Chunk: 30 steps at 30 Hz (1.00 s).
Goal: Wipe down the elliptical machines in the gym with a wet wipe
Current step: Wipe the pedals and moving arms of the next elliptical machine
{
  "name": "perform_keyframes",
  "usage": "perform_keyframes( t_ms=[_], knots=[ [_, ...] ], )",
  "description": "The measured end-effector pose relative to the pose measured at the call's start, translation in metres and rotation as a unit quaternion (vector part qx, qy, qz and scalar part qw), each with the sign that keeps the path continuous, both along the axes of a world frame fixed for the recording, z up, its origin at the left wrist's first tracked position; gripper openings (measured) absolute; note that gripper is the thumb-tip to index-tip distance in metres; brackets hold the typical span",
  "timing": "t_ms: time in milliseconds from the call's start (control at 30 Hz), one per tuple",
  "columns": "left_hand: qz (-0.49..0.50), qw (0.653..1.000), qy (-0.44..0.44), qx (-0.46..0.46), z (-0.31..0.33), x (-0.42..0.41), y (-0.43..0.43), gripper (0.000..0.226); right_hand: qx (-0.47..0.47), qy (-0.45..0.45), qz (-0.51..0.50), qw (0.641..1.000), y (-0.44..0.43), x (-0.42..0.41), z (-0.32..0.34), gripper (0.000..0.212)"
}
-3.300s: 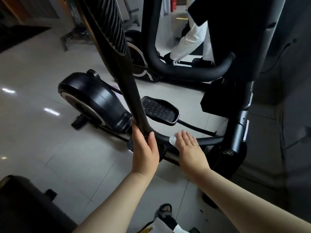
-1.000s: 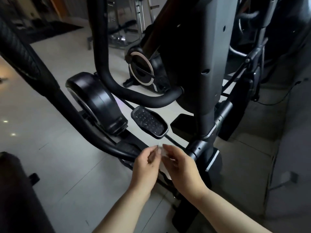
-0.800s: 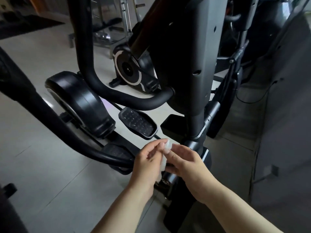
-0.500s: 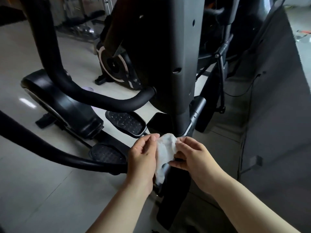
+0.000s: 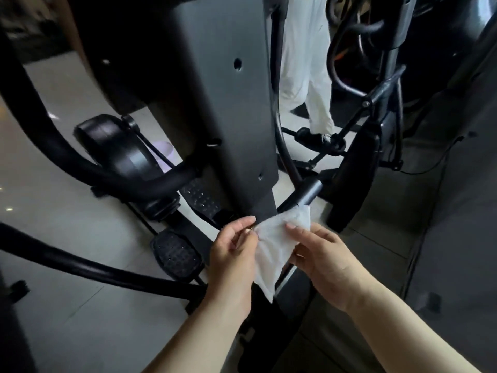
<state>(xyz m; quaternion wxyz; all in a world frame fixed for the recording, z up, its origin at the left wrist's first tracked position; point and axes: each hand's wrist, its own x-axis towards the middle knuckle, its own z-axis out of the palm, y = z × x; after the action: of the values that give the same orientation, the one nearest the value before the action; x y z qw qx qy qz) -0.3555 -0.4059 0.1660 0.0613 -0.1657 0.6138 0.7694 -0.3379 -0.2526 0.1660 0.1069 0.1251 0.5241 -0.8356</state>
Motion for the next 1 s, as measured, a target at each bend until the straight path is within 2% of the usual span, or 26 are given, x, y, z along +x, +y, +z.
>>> perform_keyframes(
  t_ms=[133, 233, 333, 400, 500, 667, 800, 900, 1000],
  knots=[
    [-0.112, 0.992, 0.009, -0.056, 0.011, -0.002, 0.032, 0.01, 0.075, 0.025, 0.003, 0.997, 0.041, -0.014, 0.002, 0.038],
    [-0.165, 0.981, 0.027, -0.095, 0.015, -0.007, 0.045, 0.017, 0.095, 0.02, 0.059, 0.994, 0.06, -0.022, 0.004, 0.052],
    [-0.146, 0.986, 0.02, -0.078, 0.019, -0.01, 0.05, 0.019, 0.067, -0.012, 0.115, 0.991, 0.075, -0.029, 0.009, 0.057],
    [-0.12, 0.991, 0.008, -0.062, 0.019, -0.013, 0.05, 0.028, 0.048, -0.022, 0.151, 0.987, 0.081, -0.032, 0.009, 0.048],
    [-0.058, 0.998, -0.022, -0.021, 0.013, -0.017, 0.042, 0.015, 0.045, -0.018, 0.141, 0.989, 0.081, -0.033, 0.007, 0.041],
    [-0.1, 0.993, -0.042, 0.047, -0.007, -0.01, 0.029, 0.018, -0.022, -0.045, 0.055, 0.997, 0.073, -0.029, -0.005, 0.045],
    [-0.143, 0.989, -0.013, 0.033, -0.014, -0.008, 0.034, 0.015, -0.122, -0.117, 0.114, 0.979, 0.073, -0.026, -0.009, 0.057],
    [-0.102, 0.995, 0.02, 0.011, -0.013, -0.015, 0.043, 0.032, -0.103, -0.1, 0.145, 0.979, 0.08, -0.032, -0.015, 0.053],
    [-0.063, 0.997, 0.032, -0.006, -0.013, -0.025, 0.056, 0.023, -0.042, -0.074, 0.084, 0.993, 0.085, -0.048, -0.015, 0.048]
  ],
)
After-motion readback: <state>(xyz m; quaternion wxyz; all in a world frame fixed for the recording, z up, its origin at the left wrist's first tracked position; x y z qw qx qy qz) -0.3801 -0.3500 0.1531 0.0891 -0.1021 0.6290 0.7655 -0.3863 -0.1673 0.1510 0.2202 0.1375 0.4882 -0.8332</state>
